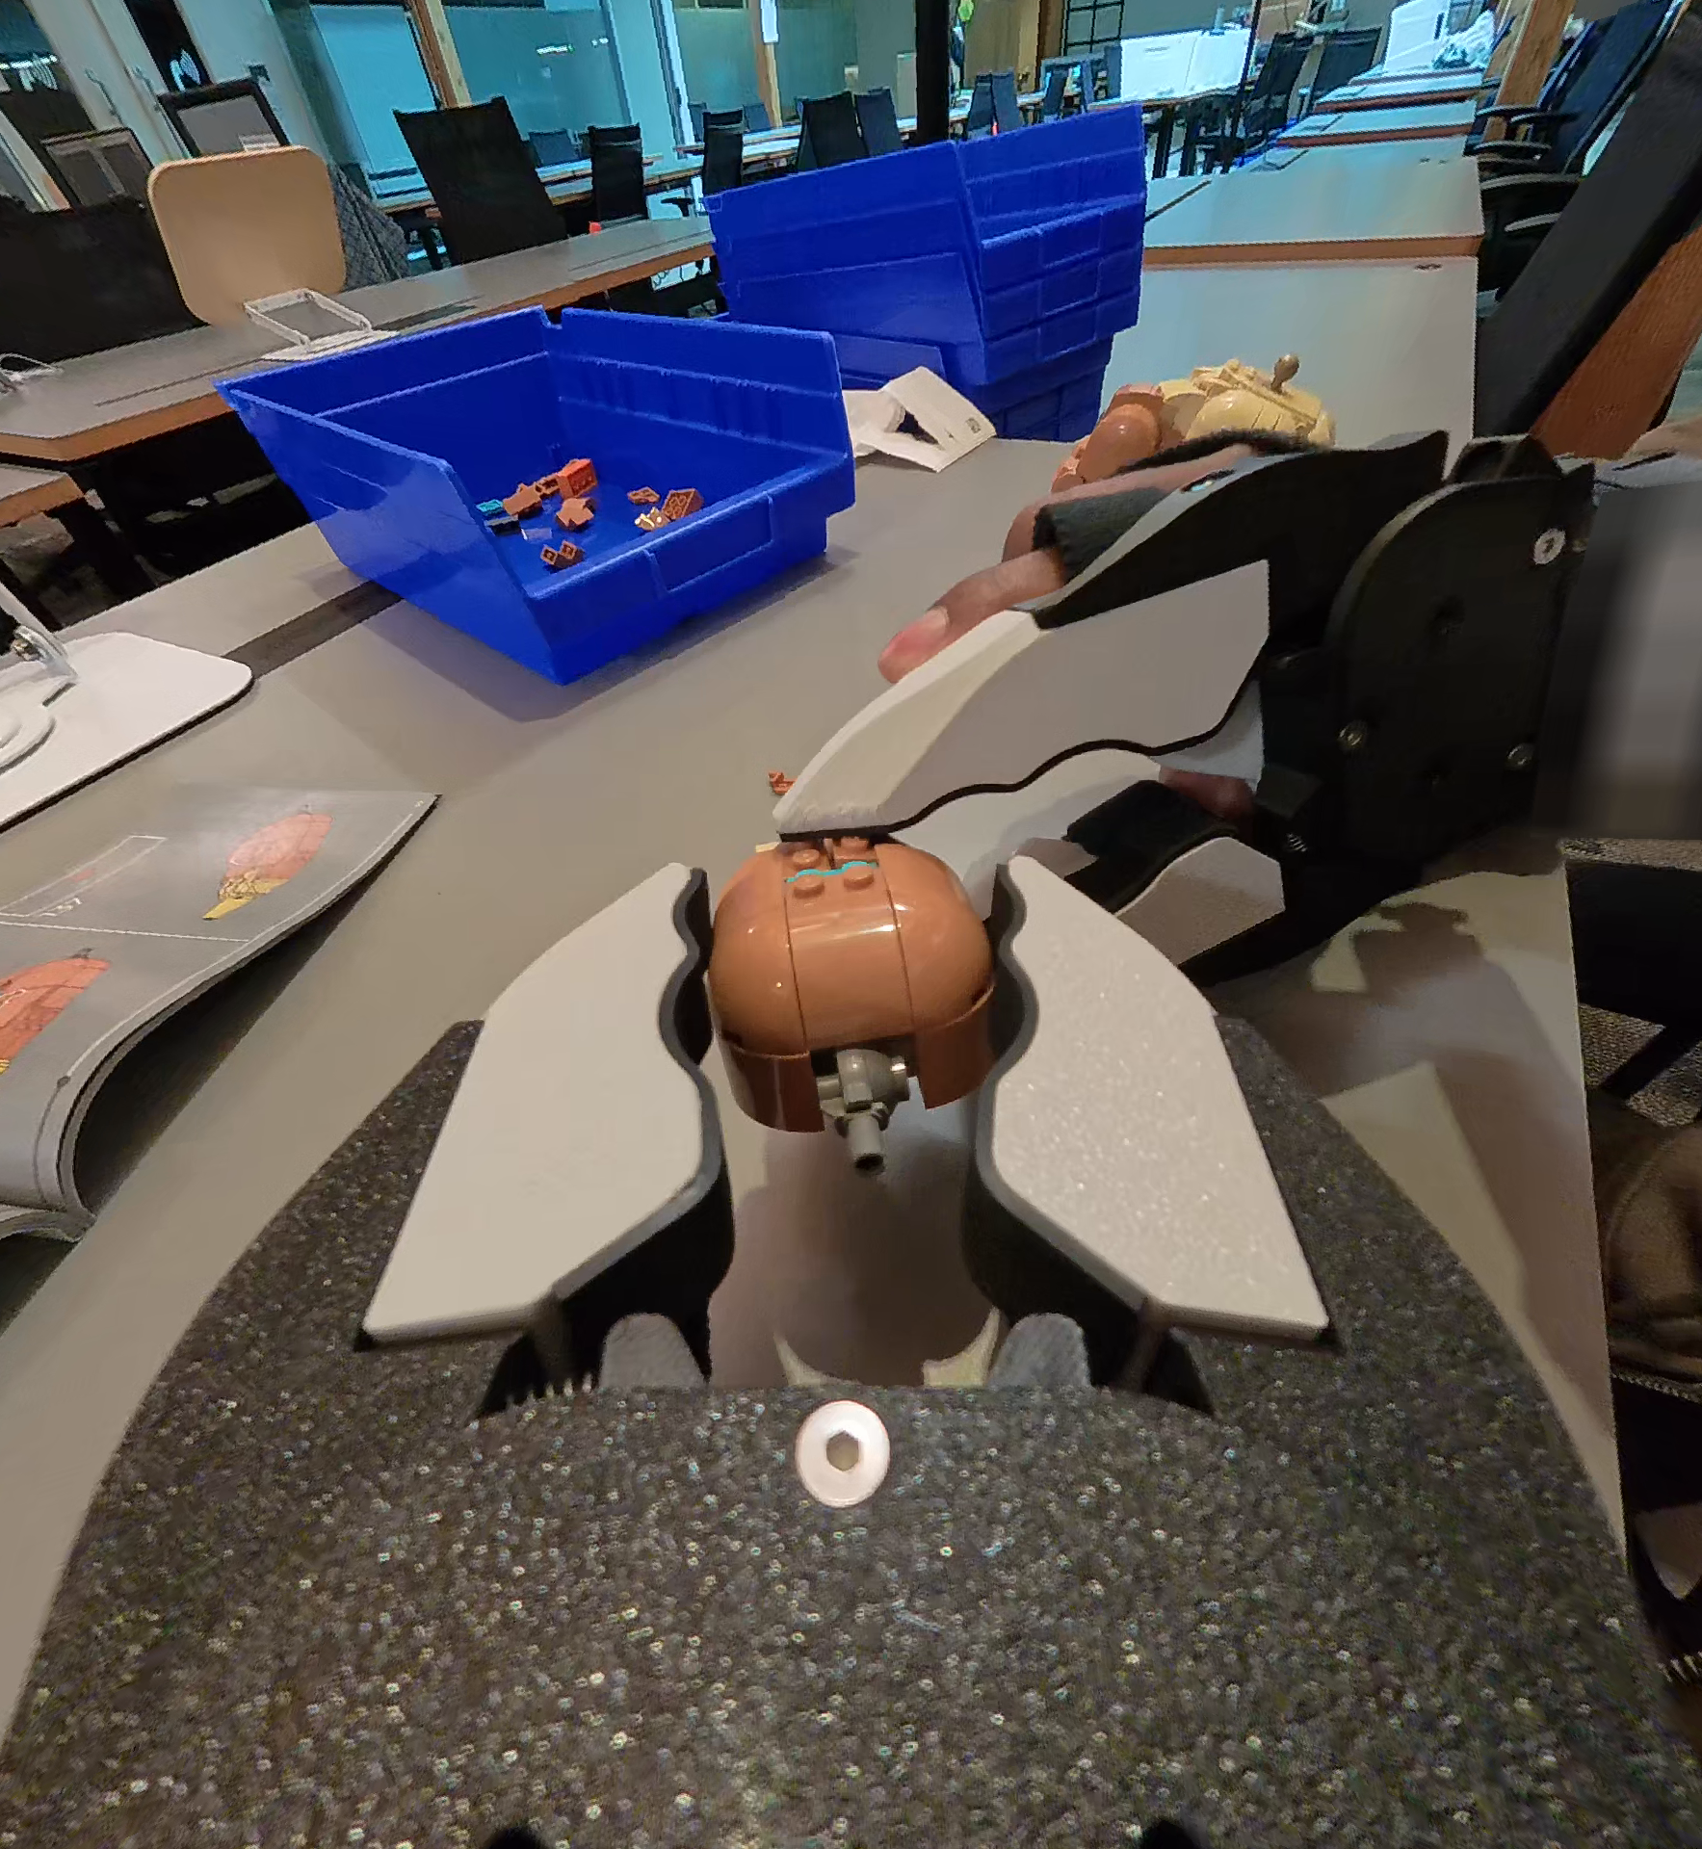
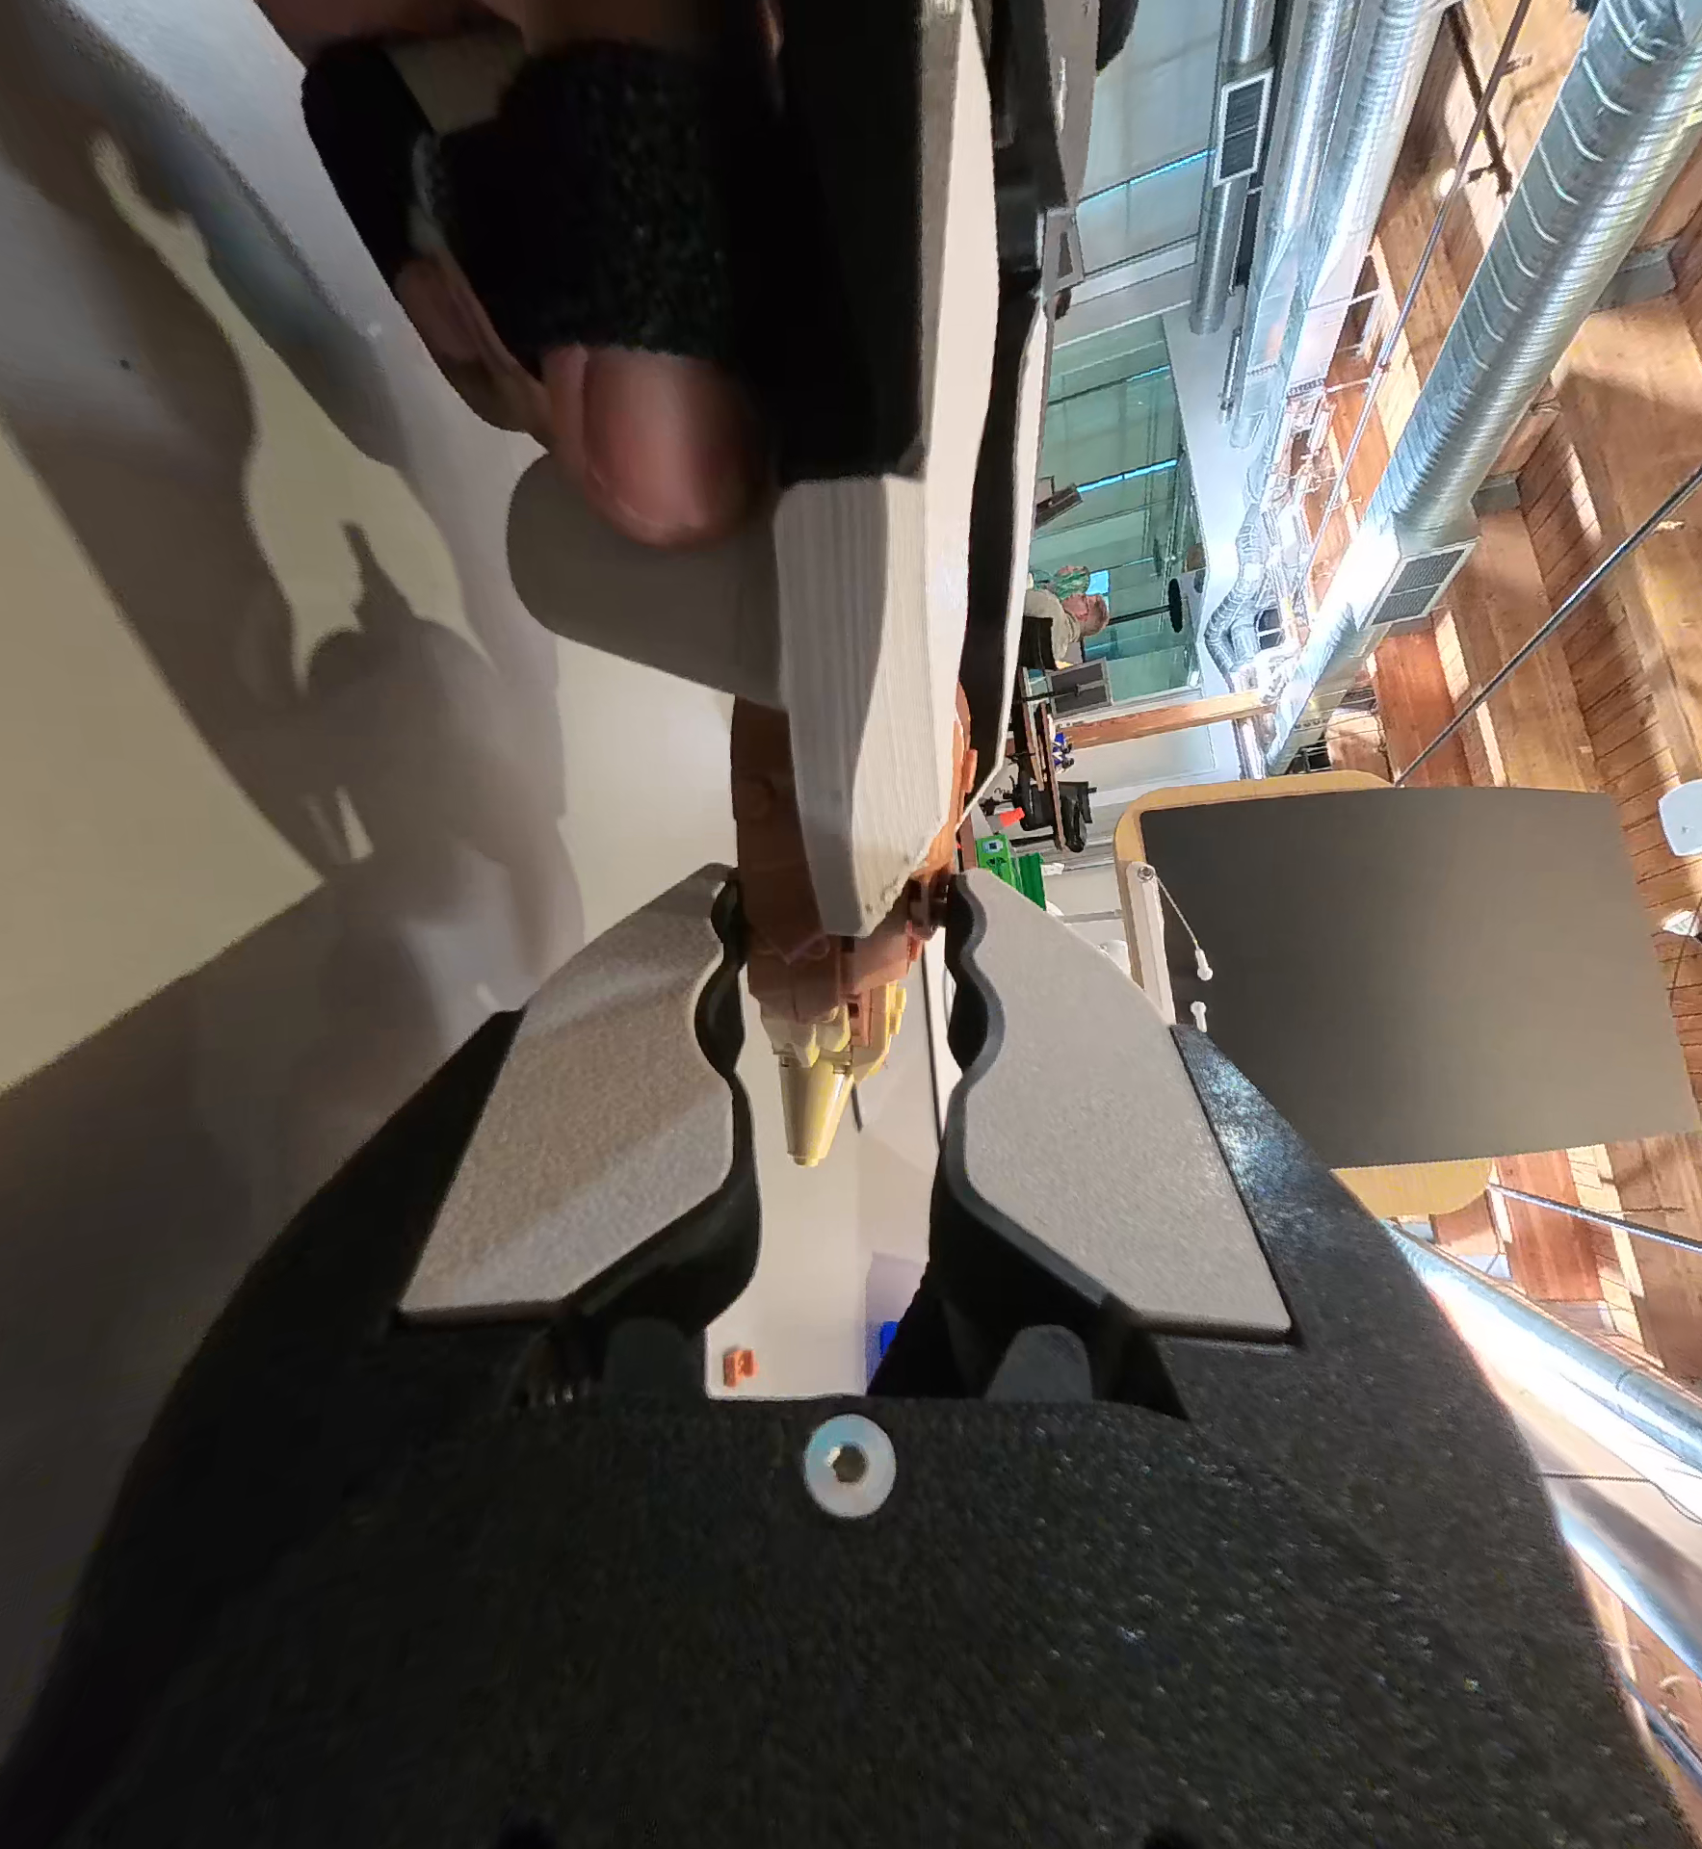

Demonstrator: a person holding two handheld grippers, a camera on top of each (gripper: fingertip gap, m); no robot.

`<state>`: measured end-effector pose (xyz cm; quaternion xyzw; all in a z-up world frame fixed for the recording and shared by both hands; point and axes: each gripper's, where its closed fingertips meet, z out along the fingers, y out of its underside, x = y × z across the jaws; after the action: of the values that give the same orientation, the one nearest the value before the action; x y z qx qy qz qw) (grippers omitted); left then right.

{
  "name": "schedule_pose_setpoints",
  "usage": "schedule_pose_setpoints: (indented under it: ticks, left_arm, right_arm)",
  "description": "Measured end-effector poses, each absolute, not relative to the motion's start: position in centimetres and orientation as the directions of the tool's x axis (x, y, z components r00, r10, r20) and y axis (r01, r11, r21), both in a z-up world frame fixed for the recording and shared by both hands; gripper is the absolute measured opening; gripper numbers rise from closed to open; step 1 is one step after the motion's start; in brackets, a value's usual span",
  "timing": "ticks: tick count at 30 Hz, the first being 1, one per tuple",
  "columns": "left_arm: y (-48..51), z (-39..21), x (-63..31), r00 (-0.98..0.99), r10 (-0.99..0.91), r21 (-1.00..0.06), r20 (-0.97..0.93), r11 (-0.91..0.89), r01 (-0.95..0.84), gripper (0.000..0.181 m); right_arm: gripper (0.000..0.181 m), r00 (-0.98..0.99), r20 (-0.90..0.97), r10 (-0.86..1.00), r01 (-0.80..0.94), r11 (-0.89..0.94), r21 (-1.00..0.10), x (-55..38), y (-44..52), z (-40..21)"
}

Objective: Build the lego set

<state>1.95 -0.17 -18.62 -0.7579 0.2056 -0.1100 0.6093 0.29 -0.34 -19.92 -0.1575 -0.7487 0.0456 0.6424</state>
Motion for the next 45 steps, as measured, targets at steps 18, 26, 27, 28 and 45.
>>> schedule_pose_setpoints:
  ticks: [18,26,27,28,45]
  left_arm:
    - [0.8,-21.7,-1.2,0.932,-0.36,-0.925,-0.04,-0.338,-0.171,0.034]
    - [-0.8,-24.6,0.1,0.878,-0.416,-0.782,0.239,-0.618,-0.079,0.066]
    - [-0.8,-25.1,0.2,0.88,-0.418,-0.761,0.227,-0.64,-0.108,0.067]
    - [-0.7,-25.6,0.4,0.881,-0.419,-0.738,0.219,-0.662,-0.132,0.068]
    - [0.0,-26.7,2.0,0.794,-0.606,-0.718,-0.05,-0.531,-0.45,0.061]
  right_arm:
    - [0.031,-0.285,0.903,0.321,0.272,0.931,-0.245,0.2,1.2,-24.5]
    - [0.031,-0.275,0.901,0.334,0.297,0.921,-0.251,0.2,1.7,-24.5]
    - [0.031,-0.275,0.903,0.331,0.295,0.923,-0.249,0.3,1.6,-24.5]
    - [0.031,-0.276,0.904,0.327,0.29,0.925,-0.246,0.3,1.5,-24.5]
    - [0.036,-0.337,0.88,0.335,0.264,0.931,-0.254,1.4,1.1,-24.7]
